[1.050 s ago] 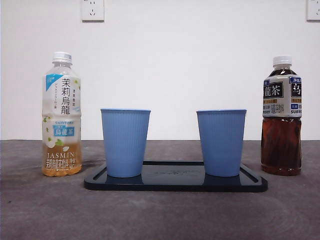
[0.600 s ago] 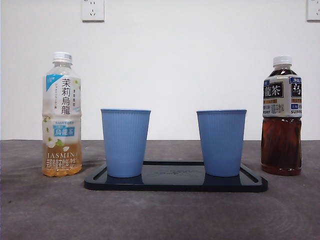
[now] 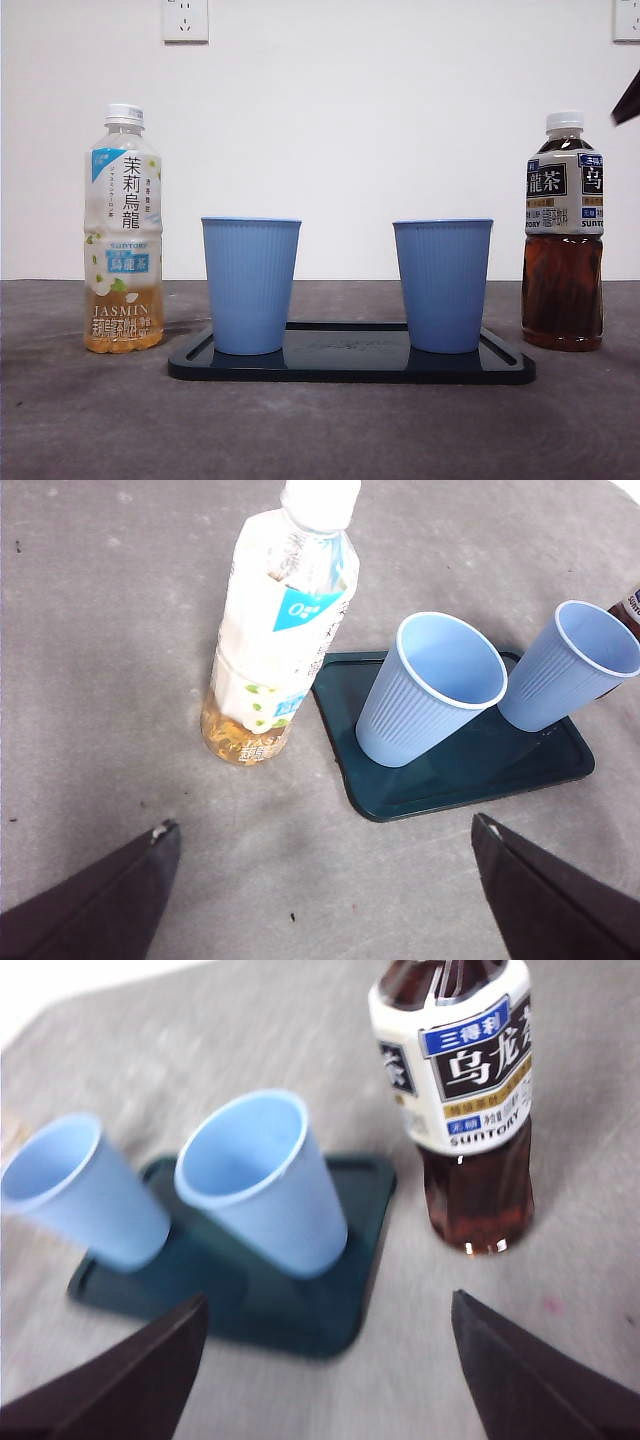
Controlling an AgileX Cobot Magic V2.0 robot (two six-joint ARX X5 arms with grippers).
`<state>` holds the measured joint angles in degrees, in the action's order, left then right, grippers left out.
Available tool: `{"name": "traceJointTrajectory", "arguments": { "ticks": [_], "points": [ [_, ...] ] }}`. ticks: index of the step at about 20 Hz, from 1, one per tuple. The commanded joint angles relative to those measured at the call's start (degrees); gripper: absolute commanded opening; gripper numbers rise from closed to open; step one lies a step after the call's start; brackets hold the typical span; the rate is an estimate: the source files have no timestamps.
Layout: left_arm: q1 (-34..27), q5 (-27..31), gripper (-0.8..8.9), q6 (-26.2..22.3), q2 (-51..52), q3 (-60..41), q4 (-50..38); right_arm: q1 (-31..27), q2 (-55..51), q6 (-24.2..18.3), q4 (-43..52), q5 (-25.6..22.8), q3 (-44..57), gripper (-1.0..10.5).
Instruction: Pour the drink into the cup
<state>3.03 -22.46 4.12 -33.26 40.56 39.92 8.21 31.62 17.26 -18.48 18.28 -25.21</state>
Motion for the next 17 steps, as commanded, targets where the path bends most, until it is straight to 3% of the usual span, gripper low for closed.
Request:
{"name": "traceJointTrajectory", "arguments": {
  "ticks": [1, 4, 8, 17],
  "points": [
    [0.04, -0.22, 4.69, 0.0, -0.2, 1.03, -0.52, 3.1, 1.64, 3.91, 8.76, -6.4, 4.09, 3.9],
    [0.04, -0.22, 4.69, -0.02, -0.15, 1.03, -0.57, 6.45, 6.03, 4.48, 21.29, -12.96, 9.25, 3.9],
    [0.04, -0.22, 4.69, -0.02, -0.15, 1.03, -0.59, 7.19, 15.41, 2.01, 32.76, -16.66, 11.39, 3.9],
    [0.04, -0.2, 4.69, -0.04, -0.15, 1.03, -0.57, 6.43, 41.35, -1.49, 61.05, -18.56, 11.37, 3.9]
  ]
}}
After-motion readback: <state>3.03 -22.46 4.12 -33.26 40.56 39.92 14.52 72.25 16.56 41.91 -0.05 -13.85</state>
